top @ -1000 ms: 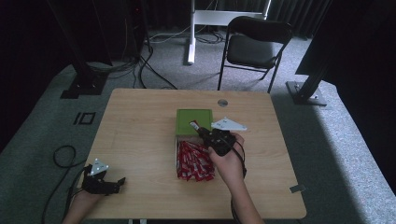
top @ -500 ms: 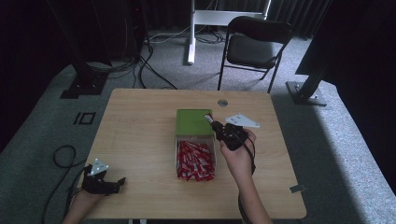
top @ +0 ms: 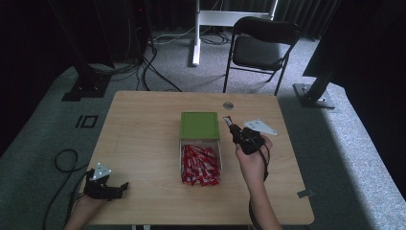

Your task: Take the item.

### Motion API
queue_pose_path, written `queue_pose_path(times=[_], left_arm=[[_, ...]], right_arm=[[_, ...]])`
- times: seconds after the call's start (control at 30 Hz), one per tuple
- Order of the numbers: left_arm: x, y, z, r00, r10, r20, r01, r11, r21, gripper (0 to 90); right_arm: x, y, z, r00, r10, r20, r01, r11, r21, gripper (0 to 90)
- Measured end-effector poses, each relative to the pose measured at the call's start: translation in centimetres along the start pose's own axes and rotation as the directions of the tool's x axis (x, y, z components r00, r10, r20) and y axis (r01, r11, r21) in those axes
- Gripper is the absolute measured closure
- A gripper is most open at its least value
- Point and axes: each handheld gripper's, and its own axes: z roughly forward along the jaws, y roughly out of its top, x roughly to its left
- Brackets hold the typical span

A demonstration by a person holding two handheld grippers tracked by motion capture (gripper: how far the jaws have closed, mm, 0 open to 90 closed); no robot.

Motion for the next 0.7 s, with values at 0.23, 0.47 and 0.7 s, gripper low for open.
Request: queue_pose_path(times=[0.23,0.47,0.7], left_arm=[[0.0,0.0,0.0,1.0000,0.002,0.000,-0.002,1.0000,0.001,1.5],[0.0,0.0,0.0,1.0000,-0.001,0.000,0.001,1.0000,0.000,1.5],[0.0,0.0,0.0,1.0000,-0.001,0.000,0.001,1.0000,0.000,1.5]], right_arm=[[-0.9,-1.1,0.5,0.9989,0.022,0.041,-0.022,1.000,-0.008,83.9],[-1.8,-2.6,1.5,0.9962,0.062,0.061,-0.062,0.998,0.006,83.9],[-2.3,-3.4,2.0,0.9919,0.100,0.079,-0.100,0.995,-0.003,83.9]])
